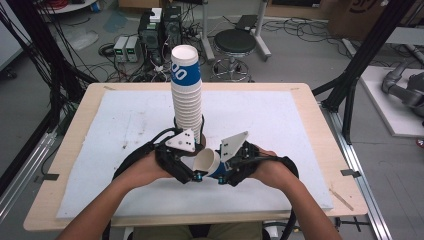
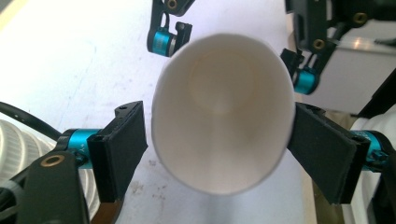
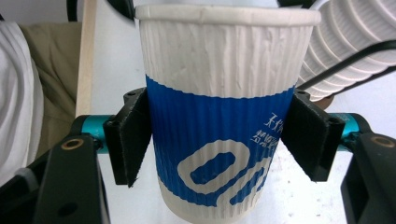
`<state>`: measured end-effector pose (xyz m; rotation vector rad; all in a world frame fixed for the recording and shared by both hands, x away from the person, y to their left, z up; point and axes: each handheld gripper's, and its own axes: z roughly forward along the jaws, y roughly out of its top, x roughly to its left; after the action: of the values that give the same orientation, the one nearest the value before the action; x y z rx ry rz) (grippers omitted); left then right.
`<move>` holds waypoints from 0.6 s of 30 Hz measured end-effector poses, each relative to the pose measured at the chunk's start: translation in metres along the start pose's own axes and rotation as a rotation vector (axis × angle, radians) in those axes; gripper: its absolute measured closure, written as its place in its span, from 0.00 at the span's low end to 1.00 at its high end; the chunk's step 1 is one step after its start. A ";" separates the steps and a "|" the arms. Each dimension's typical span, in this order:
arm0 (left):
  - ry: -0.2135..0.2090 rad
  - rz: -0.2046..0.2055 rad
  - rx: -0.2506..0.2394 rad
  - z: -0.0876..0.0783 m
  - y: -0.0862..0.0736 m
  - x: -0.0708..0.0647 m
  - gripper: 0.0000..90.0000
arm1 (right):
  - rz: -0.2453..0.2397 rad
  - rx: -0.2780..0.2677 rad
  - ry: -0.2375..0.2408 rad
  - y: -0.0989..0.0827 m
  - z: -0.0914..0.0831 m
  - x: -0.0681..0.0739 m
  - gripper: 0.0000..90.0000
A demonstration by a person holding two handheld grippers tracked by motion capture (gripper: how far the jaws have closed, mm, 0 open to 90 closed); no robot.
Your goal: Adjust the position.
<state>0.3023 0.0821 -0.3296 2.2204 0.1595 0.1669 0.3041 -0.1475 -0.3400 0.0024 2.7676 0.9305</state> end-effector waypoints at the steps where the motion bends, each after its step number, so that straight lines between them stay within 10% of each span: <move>1: -0.001 -0.007 -0.028 -0.002 -0.003 0.000 0.22 | 0.007 -0.003 -0.001 -0.003 -0.002 0.000 0.33; 8: 0.010 -0.053 -0.116 -0.013 -0.025 0.001 0.22 | 0.039 -0.035 -0.009 -0.022 -0.008 0.001 0.33; 18: 0.141 -0.178 -0.320 -0.030 -0.065 -0.001 0.22 | 0.157 -0.195 -0.060 -0.051 -0.013 -0.003 0.32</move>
<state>0.2923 0.1448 -0.3630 1.8660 0.3795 0.2347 0.3077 -0.1961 -0.3593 0.2156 2.6403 1.2154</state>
